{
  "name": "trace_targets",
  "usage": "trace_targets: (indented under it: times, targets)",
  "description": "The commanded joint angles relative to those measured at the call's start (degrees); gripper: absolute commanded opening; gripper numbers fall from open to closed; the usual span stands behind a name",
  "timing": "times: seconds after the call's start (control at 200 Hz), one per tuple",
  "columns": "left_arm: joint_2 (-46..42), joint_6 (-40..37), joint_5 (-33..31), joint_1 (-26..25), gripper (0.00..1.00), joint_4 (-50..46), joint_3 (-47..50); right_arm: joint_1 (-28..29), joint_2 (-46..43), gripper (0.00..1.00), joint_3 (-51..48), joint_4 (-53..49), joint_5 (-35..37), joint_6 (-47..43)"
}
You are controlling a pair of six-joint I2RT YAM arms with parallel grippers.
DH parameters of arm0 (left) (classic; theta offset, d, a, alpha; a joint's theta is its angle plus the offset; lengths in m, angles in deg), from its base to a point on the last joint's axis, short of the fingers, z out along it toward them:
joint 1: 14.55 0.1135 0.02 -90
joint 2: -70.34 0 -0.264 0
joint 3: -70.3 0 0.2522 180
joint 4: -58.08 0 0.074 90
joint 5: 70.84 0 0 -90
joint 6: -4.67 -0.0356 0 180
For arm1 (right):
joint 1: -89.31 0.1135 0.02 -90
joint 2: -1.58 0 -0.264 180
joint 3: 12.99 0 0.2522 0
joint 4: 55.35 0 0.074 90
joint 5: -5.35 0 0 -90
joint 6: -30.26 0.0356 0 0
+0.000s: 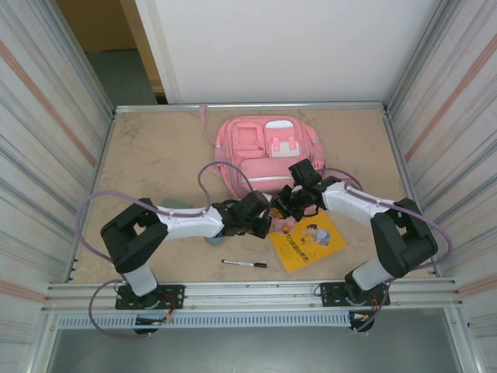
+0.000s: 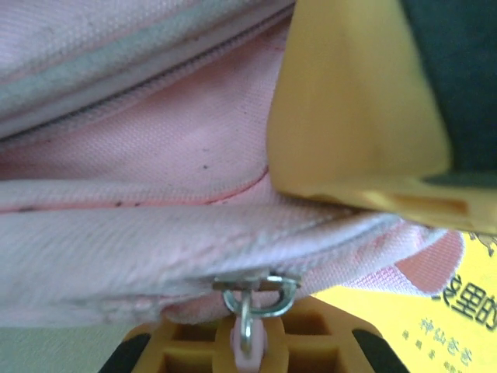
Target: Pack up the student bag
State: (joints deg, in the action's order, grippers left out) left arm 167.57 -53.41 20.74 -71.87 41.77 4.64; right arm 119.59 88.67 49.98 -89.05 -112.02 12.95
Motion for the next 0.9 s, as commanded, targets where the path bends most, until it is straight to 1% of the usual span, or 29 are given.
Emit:
trace_targets:
  times: [0.0,0.1,0.115,0.15,0.256,0.331,0.391,0.466,0.516,0.571,0.601,0.651,0.687,0.772,0.867,0.897]
  targets:
    - [-6.0,-3.4,0.8,2.8,0.0,1.6,3.3,-1.5,0.5,0.1,2.7,-2.7,-3.6,-4.9]
    - [-9.3,-4.8,2.1,5.4,0.0,1.8,6.7,-2.4,0.0,0.11,2.8,-3.3,-4.1,-5.0]
    - [-9.7,-5.0,2.0,5.8,0.0,1.7,7.1,-2.6,-0.1,0.11,2.8,-3.5,-4.3,-6.8]
    - [-10.2,-5.5,1.7,6.9,0.0,1.1,7.5,-3.2,-0.4,0.12,3.0,-4.0,-4.9,-7.6]
    - [-10.9,-7.4,2.6,10.4,0.0,-0.5,7.7,-5.3,-2.1,0.14,2.9,-6.0,-4.7,-9.2]
    - [-10.9,-9.9,3.6,12.1,0.0,0.7,7.9,-7.6,-3.4,0.14,2.9,-7.3,-3.7,-10.5]
    - [-9.9,-11.9,5.0,13.1,0.0,2.7,8.1,-9.4,-4.3,0.15,3.0,-8.3,-4.4,-11.7]
    - [-7.9,-13.4,5.7,13.6,0.0,3.9,7.1,-11.9,-4.7,0.16,3.2,-9.0,-5.9,-13.5]
    - [-6.6,-14.0,6.7,13.6,0.0,4.3,5.9,-14.8,-4.2,0.17,3.6,-8.8,-7.5,-15.8]
    - [-4.7,-14.2,10.4,13.6,0.0,6.8,5.0,-18.4,-2.9,0.18,4.8,-10.9,-7.0,-19.3]
    - [-3.6,-14.1,12.3,13.4,0.0,8.1,4.1,-20.0,-2.5,0.19,5.2,-11.8,-8.1,-20.6]
    - [-1.6,-13.6,13.7,12.4,0.0,8.1,1.5,-21.7,-2.8,0.24,5.3,-12.1,-11.3,-21.9]
    - [-0.2,-13.5,13.8,11.4,0.0,6.5,-1.1,-21.9,-4.3,0.3,5.1,-12.7,-11.6,-22.0]
    - [2.1,-13.8,13.8,8.0,0.0,4.8,-6.5,-21.1,-9.1,0.42,5.1,-17.2,-6.8,-21.0]
    - [4.3,-12.6,15.8,6.0,0.0,6.9,-10.5,-21.1,-14.3,0.48,4.6,-26.3,2.8,-15.8]
    - [5.1,-12.0,16.5,5.6,0.0,7.5,-11.8,-21.3,-16.1,0.49,3.8,-27.7,4.8,-14.4]
